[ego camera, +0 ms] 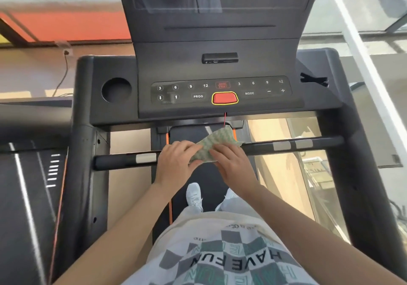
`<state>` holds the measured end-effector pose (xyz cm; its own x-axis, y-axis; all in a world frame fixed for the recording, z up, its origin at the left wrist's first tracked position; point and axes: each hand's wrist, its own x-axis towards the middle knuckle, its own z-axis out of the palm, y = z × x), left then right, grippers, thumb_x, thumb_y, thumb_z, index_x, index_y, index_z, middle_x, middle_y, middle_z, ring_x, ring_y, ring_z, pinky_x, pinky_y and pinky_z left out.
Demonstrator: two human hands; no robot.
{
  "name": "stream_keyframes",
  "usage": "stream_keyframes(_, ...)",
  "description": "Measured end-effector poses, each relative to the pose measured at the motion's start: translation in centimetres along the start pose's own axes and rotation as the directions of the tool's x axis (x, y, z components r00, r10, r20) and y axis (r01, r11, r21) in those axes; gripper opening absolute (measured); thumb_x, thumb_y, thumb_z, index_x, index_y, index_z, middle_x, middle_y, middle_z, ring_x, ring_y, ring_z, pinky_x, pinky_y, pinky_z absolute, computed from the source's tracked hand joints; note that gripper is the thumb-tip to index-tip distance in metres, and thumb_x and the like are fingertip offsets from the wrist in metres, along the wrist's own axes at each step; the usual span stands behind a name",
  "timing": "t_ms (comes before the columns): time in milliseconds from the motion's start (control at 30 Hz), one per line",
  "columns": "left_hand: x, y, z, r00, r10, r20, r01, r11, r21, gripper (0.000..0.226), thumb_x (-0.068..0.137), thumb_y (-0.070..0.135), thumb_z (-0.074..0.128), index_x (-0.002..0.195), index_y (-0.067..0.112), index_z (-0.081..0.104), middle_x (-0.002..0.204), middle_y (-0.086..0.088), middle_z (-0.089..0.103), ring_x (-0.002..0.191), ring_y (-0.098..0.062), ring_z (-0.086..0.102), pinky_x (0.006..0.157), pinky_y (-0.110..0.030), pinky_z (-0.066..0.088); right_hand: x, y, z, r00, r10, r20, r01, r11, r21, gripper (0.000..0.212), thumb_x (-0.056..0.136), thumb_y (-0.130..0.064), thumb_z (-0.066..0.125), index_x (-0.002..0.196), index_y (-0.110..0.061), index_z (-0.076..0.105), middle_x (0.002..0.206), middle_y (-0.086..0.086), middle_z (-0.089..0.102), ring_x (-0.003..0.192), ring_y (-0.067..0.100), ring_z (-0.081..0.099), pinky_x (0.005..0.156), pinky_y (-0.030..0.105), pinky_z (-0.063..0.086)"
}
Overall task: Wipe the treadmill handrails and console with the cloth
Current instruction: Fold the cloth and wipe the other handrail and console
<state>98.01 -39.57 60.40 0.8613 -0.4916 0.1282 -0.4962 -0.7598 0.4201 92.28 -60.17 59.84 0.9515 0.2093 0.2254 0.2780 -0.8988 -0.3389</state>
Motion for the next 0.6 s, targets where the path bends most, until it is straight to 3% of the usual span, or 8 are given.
stream_keyframes(100,-2.0,-0.6,-0.2,0.993,-0.014,-0.114,0.013,1.000,-0.010,0.035,0.077,0.038,0.084,0.107,0.022,0.075,0.105,0.005,0.069,0.094,-0.021,0.062,0.078,-0.038,0.049,-1.4,0.2,-0.1,0.999,-0.028,-0.035,0.028,1.000,0.009,0.020,0.088,-0.007,0.071,0.108,-0.008,0.071,0.118,0.007,0.069,0.109,0.031,0.062,0.088,0.043,0.052)
stream_keyframes(167,-2.9,-0.7,-0.6,0.988,-0.039,-0.150,0.037,0.999,-0.019,0.032,0.080,0.041,0.079,0.103,0.021,0.074,0.107,0.004,0.070,0.097,-0.021,0.062,0.080,-0.037,0.049,-1.5,0.0,-0.7,0.998,-0.038,-0.051,0.039,0.999,0.029,0.014,0.088,-0.010,0.072,0.103,-0.008,0.072,0.107,0.005,0.070,0.099,0.029,0.064,0.084,0.042,0.053)
stream_keyframes(267,-2.8,-1.0,-1.0,0.983,-0.048,-0.177,0.039,0.998,-0.055,0.030,0.083,0.033,0.076,0.108,0.019,0.073,0.112,0.003,0.071,0.101,-0.020,0.063,0.085,-0.036,0.050,-0.1,-0.4,-1.5,0.998,0.025,-0.050,-0.021,0.998,0.066,0.020,0.088,-0.014,0.074,0.107,-0.008,0.070,0.105,0.004,0.068,0.096,0.026,0.060,0.084,0.035,0.052)
stream_keyframes(400,-1.5,-1.4,-0.2,0.996,0.090,0.008,-0.089,0.994,-0.067,0.050,0.082,0.023,0.080,0.130,0.017,0.068,0.129,0.003,0.069,0.117,-0.020,0.063,0.098,-0.039,0.049,2.7,-0.8,-0.9,0.976,0.121,0.180,-0.125,0.992,0.010,0.046,0.078,-0.026,0.084,0.118,-0.010,0.067,0.113,0.004,0.069,0.105,0.027,0.063,0.091,0.041,0.053)
stream_keyframes(600,0.8,-1.9,-0.2,0.986,0.050,0.158,-0.041,0.997,-0.058,0.055,0.077,0.037,0.086,0.126,0.021,0.070,0.116,0.004,0.075,0.099,-0.022,0.071,0.081,-0.041,0.055,5.1,-0.5,-0.8,0.907,0.092,0.411,-0.066,0.995,-0.078,0.053,0.079,-0.035,0.082,0.125,-0.015,0.066,0.112,0.003,0.072,0.100,0.027,0.068,0.089,0.041,0.053)
